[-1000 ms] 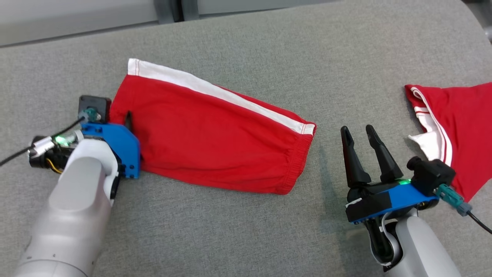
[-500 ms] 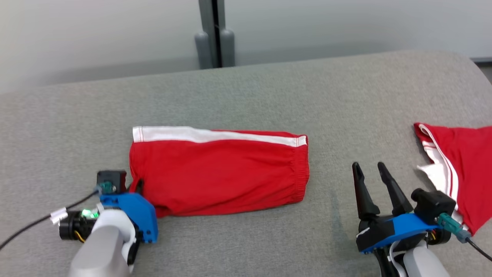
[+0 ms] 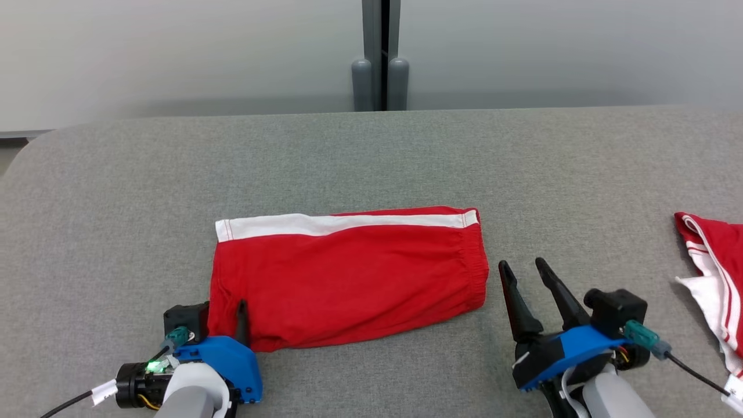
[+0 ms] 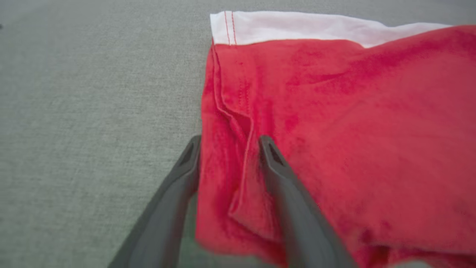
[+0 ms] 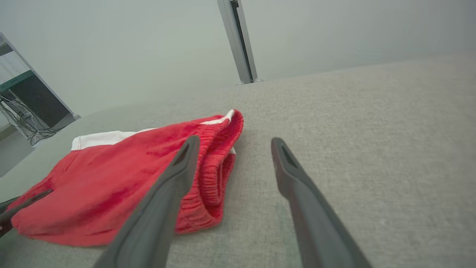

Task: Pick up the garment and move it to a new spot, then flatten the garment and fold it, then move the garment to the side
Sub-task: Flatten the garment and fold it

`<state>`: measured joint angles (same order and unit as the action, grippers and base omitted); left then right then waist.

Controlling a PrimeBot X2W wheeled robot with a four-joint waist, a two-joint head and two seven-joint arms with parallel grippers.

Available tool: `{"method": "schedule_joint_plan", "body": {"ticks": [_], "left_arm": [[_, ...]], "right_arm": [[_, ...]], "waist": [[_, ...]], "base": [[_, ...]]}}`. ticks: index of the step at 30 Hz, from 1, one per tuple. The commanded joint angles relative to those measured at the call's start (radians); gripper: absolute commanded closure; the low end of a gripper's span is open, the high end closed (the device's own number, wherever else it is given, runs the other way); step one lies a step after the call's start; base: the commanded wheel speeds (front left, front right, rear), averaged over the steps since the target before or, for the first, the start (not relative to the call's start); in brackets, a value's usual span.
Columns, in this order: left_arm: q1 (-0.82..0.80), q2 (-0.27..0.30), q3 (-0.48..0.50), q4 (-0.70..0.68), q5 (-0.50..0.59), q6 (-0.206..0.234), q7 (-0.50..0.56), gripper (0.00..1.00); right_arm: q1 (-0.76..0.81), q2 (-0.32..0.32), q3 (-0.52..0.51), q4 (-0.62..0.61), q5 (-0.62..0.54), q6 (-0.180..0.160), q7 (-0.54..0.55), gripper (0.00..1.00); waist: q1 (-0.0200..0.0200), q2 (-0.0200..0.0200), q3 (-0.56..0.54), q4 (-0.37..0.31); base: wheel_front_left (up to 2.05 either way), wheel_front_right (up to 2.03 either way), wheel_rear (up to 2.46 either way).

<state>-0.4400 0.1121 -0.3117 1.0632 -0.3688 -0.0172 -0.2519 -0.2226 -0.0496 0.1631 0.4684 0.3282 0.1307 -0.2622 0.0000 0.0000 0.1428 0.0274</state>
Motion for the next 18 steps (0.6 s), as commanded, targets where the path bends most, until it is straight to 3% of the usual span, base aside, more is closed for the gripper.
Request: {"method": "schedule_joint_plan", "body": {"ticks": [1, 8, 13, 14, 16, 18], "left_arm": [[0.024, -0.009, -0.006, -0.027, 0.007, 0.008, -0.007, 0.00], [0.041, -0.026, -0.035, -0.118, 0.030, 0.013, -0.013, 0.00], [0.046, -0.021, -0.041, -0.159, 0.042, 0.019, -0.014, 0.00], [0.049, -0.018, -0.041, -0.166, 0.043, 0.019, -0.014, 0.00], [0.054, -0.012, -0.040, -0.181, 0.047, 0.022, -0.014, 0.00], [0.059, -0.008, -0.040, -0.196, 0.047, 0.023, -0.014, 0.00]], "right_arm": [[-0.045, -0.003, 0.008, 0.020, 0.010, 0.000, -0.003, 0.00], [-0.161, -0.003, 0.022, 0.248, 0.018, 0.000, -0.003, 0.00], [-0.198, -0.002, 0.090, 0.402, 0.058, 0.000, 0.000, 0.00], [-0.196, 0.000, 0.111, 0.418, 0.075, 0.000, 0.001, 0.13], [-0.193, 0.004, 0.166, 0.435, 0.113, 0.000, 0.005, 0.53], [-0.191, 0.006, 0.219, 0.437, 0.147, 0.001, 0.005, 0.77]], "waist": [[0.0000, 0.0000, 0.014, 0.017], [0.0000, 0.0000, 0.045, 0.069], [0.0000, 0.0000, 0.063, 0.081], [0.0000, 0.0000, 0.065, 0.081], [0.0000, 0.0000, 0.069, 0.077], [0.0000, 0.0000, 0.072, 0.072]], "base": [[0.00, 0.00, 0.00], [0.00, 0.00, 0.00], [0.00, 0.00, 0.00], [0.00, 0.00, 0.00], [0.00, 0.00, 0.00], [0.00, 0.00, 0.00]]}}
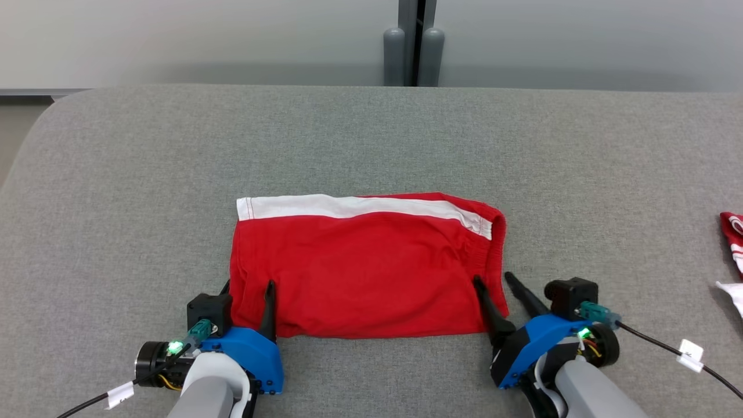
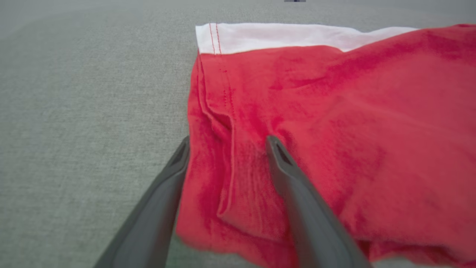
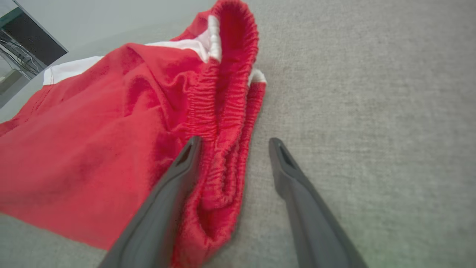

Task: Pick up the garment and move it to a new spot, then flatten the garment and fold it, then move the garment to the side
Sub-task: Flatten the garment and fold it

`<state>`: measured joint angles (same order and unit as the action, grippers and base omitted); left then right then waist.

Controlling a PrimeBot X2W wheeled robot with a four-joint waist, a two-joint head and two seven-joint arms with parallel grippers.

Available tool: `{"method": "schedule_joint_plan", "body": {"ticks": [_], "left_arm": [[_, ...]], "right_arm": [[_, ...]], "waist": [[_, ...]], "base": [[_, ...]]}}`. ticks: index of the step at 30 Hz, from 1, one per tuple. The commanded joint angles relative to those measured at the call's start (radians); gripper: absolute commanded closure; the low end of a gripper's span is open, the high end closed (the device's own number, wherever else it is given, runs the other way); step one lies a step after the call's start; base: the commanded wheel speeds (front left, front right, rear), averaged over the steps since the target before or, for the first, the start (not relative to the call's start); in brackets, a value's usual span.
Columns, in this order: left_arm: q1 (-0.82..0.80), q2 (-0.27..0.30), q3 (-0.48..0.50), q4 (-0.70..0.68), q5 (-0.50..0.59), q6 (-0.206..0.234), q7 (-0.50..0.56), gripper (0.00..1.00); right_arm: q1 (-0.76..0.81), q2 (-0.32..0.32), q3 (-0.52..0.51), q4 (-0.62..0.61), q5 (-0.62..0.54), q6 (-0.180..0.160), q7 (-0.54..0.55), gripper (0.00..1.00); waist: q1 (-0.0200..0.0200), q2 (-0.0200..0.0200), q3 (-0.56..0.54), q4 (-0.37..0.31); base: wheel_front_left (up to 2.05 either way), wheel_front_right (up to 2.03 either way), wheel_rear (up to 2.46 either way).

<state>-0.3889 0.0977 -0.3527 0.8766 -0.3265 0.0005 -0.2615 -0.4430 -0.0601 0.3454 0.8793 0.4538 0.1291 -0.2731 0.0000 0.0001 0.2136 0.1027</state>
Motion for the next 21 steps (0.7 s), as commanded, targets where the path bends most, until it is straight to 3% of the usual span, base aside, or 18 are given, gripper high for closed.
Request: {"method": "schedule_joint_plan", "body": {"ticks": [1, 2, 8, 21], "left_arm": [[0.009, 0.007, 0.001, -0.016, 0.005, 0.006, -0.004, 0.00], [0.010, 0.005, -0.001, -0.026, 0.008, 0.007, -0.004, 0.00], [0.006, 0.000, -0.010, -0.049, 0.010, 0.003, -0.004, 0.00], [0.063, -0.003, -0.008, -0.134, 0.034, 0.017, -0.005, 0.00]], "right_arm": [[0.029, 0.017, 0.058, 0.024, 0.039, 0.003, 0.017, 0.94], [0.023, 0.017, 0.090, 0.027, 0.067, 0.003, 0.017, 1.00], [0.006, 0.013, 0.112, 0.019, 0.117, 0.003, 0.016, 1.00], [0.051, -0.020, -0.113, -0.108, 0.070, 0.001, 0.009, 1.00]], "waist": [[0.0000, -0.0001, 0.002, -0.006], [0.0000, -0.0001, 0.004, -0.010], [0.0000, -0.0001, 0.007, -0.012], [0.0000, -0.0001, -0.024, -0.072]], "base": [[0.00, 0.00, 0.00], [0.00, 0.00, 0.00], [0.00, 0.00, 0.00], [0.00, 0.00, 0.00]]}}
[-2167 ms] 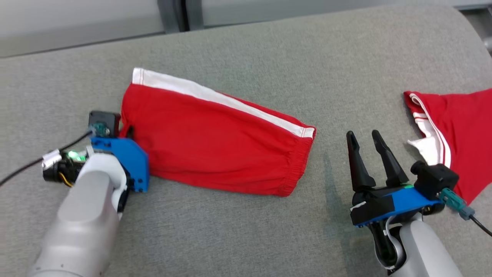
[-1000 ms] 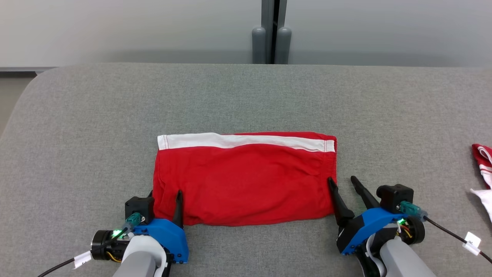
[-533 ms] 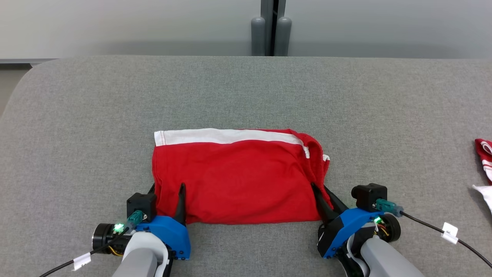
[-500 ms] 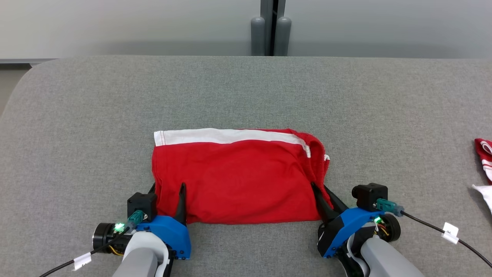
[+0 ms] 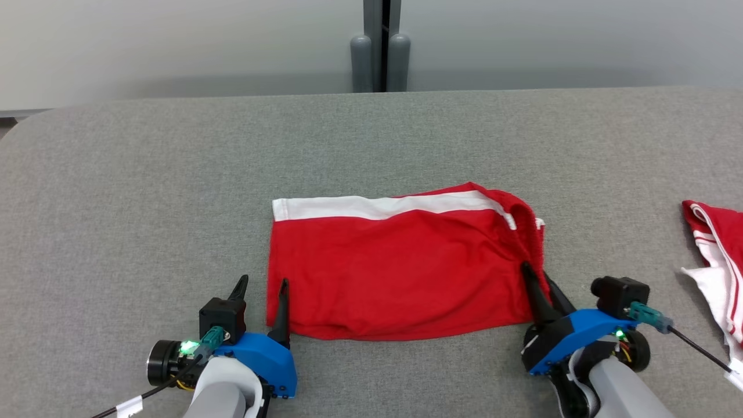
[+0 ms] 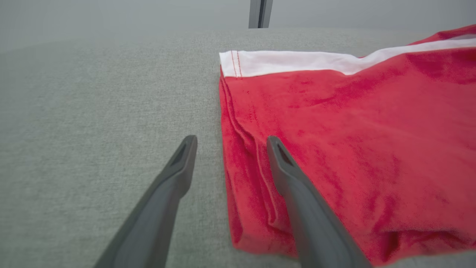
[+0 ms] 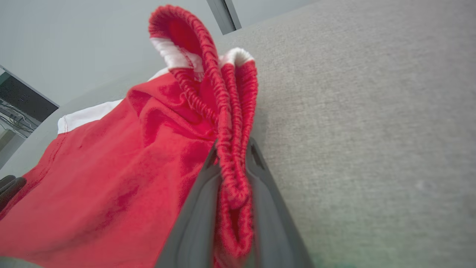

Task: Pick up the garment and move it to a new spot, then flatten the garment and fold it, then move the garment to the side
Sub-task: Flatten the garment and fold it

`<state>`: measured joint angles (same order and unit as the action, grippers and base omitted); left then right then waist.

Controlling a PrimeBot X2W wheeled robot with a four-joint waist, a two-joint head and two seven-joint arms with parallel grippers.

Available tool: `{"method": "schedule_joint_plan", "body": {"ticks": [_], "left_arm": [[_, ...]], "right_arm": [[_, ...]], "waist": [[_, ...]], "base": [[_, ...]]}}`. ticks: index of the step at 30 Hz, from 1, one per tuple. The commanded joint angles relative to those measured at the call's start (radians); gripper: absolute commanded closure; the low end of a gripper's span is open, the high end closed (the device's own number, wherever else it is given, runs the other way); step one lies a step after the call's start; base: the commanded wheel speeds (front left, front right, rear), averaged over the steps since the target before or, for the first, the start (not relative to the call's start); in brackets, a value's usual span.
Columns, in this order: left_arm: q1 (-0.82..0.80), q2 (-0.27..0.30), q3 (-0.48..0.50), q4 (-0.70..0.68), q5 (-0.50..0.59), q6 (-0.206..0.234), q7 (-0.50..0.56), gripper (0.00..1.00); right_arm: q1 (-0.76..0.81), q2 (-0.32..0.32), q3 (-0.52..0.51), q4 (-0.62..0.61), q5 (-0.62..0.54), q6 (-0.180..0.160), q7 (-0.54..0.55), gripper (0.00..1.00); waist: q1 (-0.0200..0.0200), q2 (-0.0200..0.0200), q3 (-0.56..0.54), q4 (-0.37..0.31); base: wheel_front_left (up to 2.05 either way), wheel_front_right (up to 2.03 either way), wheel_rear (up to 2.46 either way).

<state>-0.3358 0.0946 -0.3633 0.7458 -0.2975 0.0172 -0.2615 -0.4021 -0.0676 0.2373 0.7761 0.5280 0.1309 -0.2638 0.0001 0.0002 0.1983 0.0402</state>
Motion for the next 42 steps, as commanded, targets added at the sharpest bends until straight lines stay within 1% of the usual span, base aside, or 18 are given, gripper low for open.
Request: {"method": "schedule_joint_plan", "body": {"ticks": [1, 3, 6, 10, 12, 15, 19, 22, 26, 27, 28, 29, 32, 34, 37, 38, 39, 42], "left_arm": [[0.013, -0.002, 0.003, -0.008, 0.005, 0.000, -0.005, 0.00], [0.021, -0.006, 0.001, -0.013, 0.006, -0.003, -0.005, 0.00], [0.029, -0.013, -0.002, -0.015, 0.008, -0.002, -0.005, 0.00], [0.027, -0.019, -0.008, -0.010, 0.009, -0.005, -0.005, 0.00], [0.024, -0.021, -0.012, -0.007, 0.011, -0.007, -0.005, 0.00], [0.026, -0.026, -0.015, -0.001, 0.011, -0.008, -0.005, 0.00], [0.035, -0.032, -0.022, 0.006, 0.010, -0.012, -0.005, 0.00], [0.041, -0.035, -0.025, 0.012, 0.007, -0.014, -0.005, 0.00], [0.047, -0.039, -0.037, 0.015, 0.008, -0.016, -0.005, 0.00], [0.048, -0.040, -0.038, 0.016, 0.008, -0.016, -0.005, 0.00], [0.048, -0.040, -0.040, 0.015, 0.009, -0.014, -0.005, 0.00], [0.048, -0.041, -0.041, 0.014, 0.010, -0.014, -0.005, 0.00], [0.050, -0.042, -0.041, 0.009, 0.010, -0.007, -0.005, 0.00], [0.052, -0.042, -0.038, 0.005, 0.010, -0.006, -0.005, 0.00], [0.051, -0.043, -0.032, -0.014, 0.018, 0.000, -0.004, 0.00], [0.052, -0.042, -0.031, -0.023, 0.022, 0.003, -0.004, 0.00], [0.055, -0.042, -0.027, -0.031, 0.024, 0.005, -0.005, 0.00], [0.056, -0.039, -0.016, -0.057, 0.040, 0.020, -0.005, 0.00]], "right_arm": [[0.018, -0.019, -0.022, -0.010, -0.007, 0.000, -0.001, 1.00], [0.030, -0.030, -0.049, -0.017, -0.015, 0.000, -0.001, 1.00], [0.029, -0.025, -0.062, -0.053, -0.004, 0.000, -0.001, 1.00], [0.014, -0.008, -0.014, -0.117, 0.029, 0.000, -0.001, 1.00], [0.004, 0.002, 0.033, -0.149, 0.059, 0.000, 0.000, 1.00], [-0.008, 0.010, 0.107, -0.194, 0.113, 0.000, 0.017, 1.00], [-0.028, 0.013, 0.188, -0.232, 0.153, 0.000, 0.045, 1.00], [-0.048, 0.015, 0.225, -0.210, 0.143, 0.000, 0.062, 1.00], [-0.080, 0.016, 0.254, -0.141, 0.115, 0.000, 0.069, 1.00], [-0.089, 0.016, 0.264, -0.125, 0.119, 0.000, 0.067, 0.94], [-0.097, 0.016, 0.272, -0.115, 0.136, 0.000, 0.059, 0.61], [-0.106, 0.016, 0.283, -0.107, 0.144, 0.000, 0.054, 0.00], [-0.122, 0.016, 0.330, -0.109, 0.194, 0.000, 0.034, 0.00], [-0.133, 0.015, 0.359, -0.112, 0.215, 0.000, 0.020, 0.00], [-0.152, 0.013, 0.340, -0.079, 0.168, 0.000, 0.002, 0.00], [-0.154, 0.014, 0.317, -0.066, 0.141, 0.000, 0.000, 0.00], [-0.156, 0.014, 0.270, -0.066, 0.109, 0.000, -0.001, 0.00], [-0.107, 0.013, 0.094, -0.097, -0.040, 0.000, -0.001, 0.00]], "waist": [[-0.0001, -0.0002, -0.011, -0.017], [-0.0001, -0.0002, -0.016, -0.030], [-0.0001, -0.0002, -0.018, -0.042], [-0.0001, -0.0002, -0.017, -0.038], [-0.0001, -0.0002, -0.016, -0.024], [-0.0001, -0.0002, -0.015, 0.007], [-0.0001, -0.0002, -0.015, 0.064], [-0.0001, -0.0002, -0.014, 0.110], [-0.0001, -0.0002, -0.012, 0.169], [-0.0001, -0.0002, -0.011, 0.180], [-0.0001, -0.0002, -0.011, 0.189], [-0.0001, -0.0002, -0.011, 0.196], [-0.0001, -0.0002, -0.013, 0.204], [-0.0001, -0.0002, -0.017, 0.196], [-0.0001, -0.0002, -0.025, 0.172], [-0.0001, -0.0002, -0.026, 0.163], [-0.0001, -0.0002, -0.029, 0.150], [-0.0001, -0.0002, -0.035, 0.114]], "base": [[0.00, 0.00, 0.00], [0.00, 0.00, 0.00], [0.00, 0.00, 0.00], [0.00, 0.00, 0.00], [0.00, 0.00, 0.00], [0.00, 0.00, 0.00], [0.00, 0.00, 0.00], [0.00, 0.00, 0.00], [0.00, 0.00, 0.00], [0.00, 0.00, 0.00], [0.00, 0.00, 0.00], [0.00, 0.00, 0.00], [0.00, 0.00, 0.00], [0.00, 0.00, 0.00], [0.00, 0.00, 0.00], [0.00, 0.00, 0.00], [0.00, 0.00, 0.00], [0.00, 0.00, 0.00]]}}
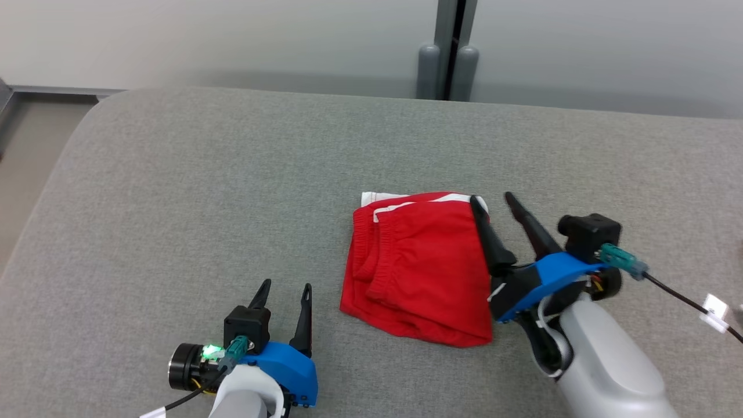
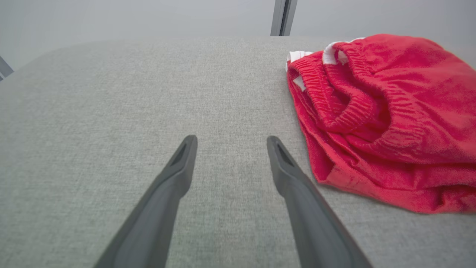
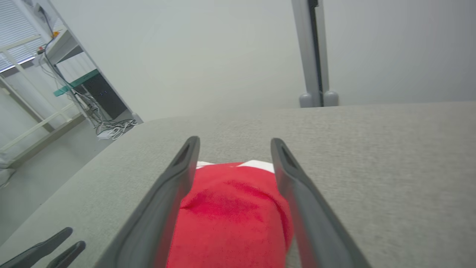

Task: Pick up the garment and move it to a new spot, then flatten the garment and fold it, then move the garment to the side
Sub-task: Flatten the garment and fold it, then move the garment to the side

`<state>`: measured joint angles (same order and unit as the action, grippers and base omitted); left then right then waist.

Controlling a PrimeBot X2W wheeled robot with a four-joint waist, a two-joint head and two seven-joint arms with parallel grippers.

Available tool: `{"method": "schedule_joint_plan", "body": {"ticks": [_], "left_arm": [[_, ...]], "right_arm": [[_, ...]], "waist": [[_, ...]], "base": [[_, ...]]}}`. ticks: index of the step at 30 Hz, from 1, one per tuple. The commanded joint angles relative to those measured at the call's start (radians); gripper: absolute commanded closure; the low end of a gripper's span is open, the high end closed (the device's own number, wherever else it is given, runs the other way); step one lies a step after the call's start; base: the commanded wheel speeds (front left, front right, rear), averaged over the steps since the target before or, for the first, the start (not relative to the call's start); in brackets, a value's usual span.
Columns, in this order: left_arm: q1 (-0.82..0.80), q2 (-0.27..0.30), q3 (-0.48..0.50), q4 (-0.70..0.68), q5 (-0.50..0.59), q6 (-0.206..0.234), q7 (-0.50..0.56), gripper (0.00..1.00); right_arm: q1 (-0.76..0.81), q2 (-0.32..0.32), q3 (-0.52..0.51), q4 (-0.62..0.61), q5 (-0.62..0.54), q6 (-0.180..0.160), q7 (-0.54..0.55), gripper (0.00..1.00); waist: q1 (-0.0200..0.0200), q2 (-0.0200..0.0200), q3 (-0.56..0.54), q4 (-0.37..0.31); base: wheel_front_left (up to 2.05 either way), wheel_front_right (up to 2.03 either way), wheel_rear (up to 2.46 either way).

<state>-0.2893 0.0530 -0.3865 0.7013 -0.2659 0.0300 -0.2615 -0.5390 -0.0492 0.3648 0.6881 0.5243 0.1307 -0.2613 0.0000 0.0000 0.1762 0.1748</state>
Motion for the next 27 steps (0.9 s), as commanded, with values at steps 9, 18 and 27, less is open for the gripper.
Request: {"method": "schedule_joint_plan", "body": {"ticks": [9, 18, 27], "left_arm": [[0.046, 0.018, 0.047, -0.116, 0.071, 0.051, -0.004, 0.00], [0.134, 0.023, 0.104, -0.189, 0.115, 0.077, -0.005, 0.00], [0.208, 0.021, 0.154, -0.214, 0.136, 0.074, -0.005, 0.00]], "right_arm": [[0.216, -0.002, -0.358, -0.151, -0.338, 0.000, -0.004, 0.00], [0.321, -0.003, -0.394, -0.161, -0.381, 0.000, -0.004, 0.00], [0.380, -0.003, -0.351, -0.143, -0.354, 0.000, -0.004, 0.00]], "waist": [[0.0000, 0.0000, -0.037, -0.114], [0.0000, 0.0000, -0.086, -0.167], [0.0000, 0.0000, -0.133, -0.174]], "base": [[0.00, 0.00, 0.00], [0.00, 0.00, 0.00], [0.00, 0.00, 0.00]]}}
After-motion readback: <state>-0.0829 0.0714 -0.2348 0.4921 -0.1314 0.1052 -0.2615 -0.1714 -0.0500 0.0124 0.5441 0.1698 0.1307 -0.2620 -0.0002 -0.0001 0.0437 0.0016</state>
